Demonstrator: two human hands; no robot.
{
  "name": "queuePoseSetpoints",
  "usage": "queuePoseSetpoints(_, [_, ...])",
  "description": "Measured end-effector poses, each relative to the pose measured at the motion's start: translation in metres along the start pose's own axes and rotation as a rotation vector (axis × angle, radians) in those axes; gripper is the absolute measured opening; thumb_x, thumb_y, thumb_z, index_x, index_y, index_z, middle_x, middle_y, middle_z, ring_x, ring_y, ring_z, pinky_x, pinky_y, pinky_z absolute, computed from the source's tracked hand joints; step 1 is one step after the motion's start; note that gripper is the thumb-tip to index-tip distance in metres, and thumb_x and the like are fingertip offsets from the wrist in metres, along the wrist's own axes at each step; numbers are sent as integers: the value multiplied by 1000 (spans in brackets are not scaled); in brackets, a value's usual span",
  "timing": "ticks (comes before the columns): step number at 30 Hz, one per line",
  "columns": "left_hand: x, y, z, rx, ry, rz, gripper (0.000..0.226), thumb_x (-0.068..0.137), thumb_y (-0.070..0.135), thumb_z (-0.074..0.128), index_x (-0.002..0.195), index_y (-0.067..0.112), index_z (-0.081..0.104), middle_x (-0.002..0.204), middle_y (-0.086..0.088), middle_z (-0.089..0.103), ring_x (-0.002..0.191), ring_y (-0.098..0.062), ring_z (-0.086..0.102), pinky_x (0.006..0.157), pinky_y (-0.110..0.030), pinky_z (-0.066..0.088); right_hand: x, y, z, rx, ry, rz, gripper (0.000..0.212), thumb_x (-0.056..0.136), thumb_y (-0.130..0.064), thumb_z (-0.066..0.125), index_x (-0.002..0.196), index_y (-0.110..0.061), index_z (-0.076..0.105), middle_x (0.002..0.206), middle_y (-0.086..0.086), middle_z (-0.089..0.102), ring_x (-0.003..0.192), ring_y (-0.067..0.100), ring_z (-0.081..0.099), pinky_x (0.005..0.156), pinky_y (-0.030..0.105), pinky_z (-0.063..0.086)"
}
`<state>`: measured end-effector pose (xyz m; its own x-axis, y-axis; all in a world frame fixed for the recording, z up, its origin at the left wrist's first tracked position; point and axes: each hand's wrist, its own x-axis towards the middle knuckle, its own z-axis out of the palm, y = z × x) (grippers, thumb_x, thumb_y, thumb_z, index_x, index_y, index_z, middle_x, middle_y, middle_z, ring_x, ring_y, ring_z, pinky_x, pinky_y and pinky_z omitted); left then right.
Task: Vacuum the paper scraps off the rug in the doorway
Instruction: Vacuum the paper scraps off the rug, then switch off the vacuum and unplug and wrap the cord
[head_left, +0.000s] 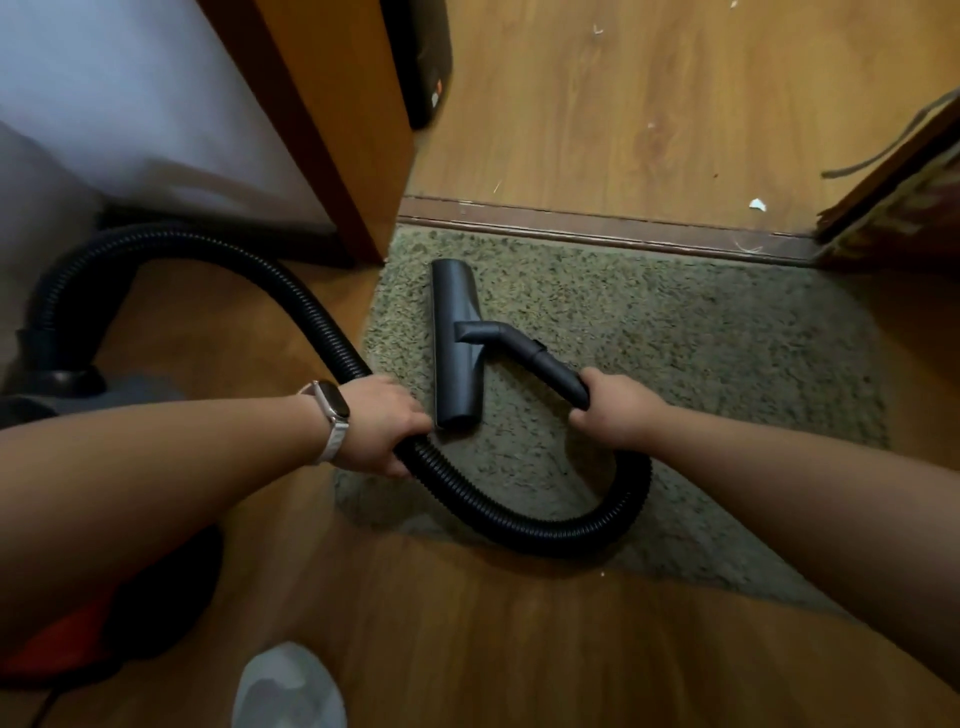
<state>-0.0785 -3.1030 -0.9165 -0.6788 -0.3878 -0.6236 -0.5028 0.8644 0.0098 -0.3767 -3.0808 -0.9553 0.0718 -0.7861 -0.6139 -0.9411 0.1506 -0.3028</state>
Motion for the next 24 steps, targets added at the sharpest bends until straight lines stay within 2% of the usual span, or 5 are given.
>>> queuePoseSetpoints(4, [3,10,11,23,44,36,47,87,60,52,120,27,54,113,5,62,109,-21,58,98,-37,42,-6,8,5,-30,-40,39,41,90,-38,60,123,-19,46,101,2,58,86,23,57,74,31,47])
queuePoseSetpoints(9, [-21,-1,2,-38,96,84,77,86,67,52,148,26,32,140,4,49,127,-18,47,109,-35,34,-16,-2,-11,-198,3,-25,49,90,-45,59,130,-21,44,122,7,53,109,29,57,86,39,50])
queuePoseSetpoints(14, [-91,-15,-9,-270,274,-151,76,82,70,51,145,29,38,136,5,54,121,-14,51,100,-33,45,-30,-76,-33,-282,46,-293,56,90,-47,57,138,-22,44,129,6,50,116,29,56,90,41,51])
queuePoseSetpoints(18, [-174,-28,7,-395,394,-353,85,76,85,34,131,24,53,125,2,61,114,-19,57,95,-37,49,-47,-169,-43,-260,107,-501,56,92,-45,58,141,-20,46,132,7,50,120,28,54,93,37,48])
queuePoseSetpoints(24, [-306,-40,48,-481,568,-667,65,82,72,46,123,24,58,120,4,62,111,-18,58,92,-36,50,-81,-304,-32,-320,135,-812,57,91,-52,58,140,-27,45,132,-1,49,119,22,53,95,38,50])
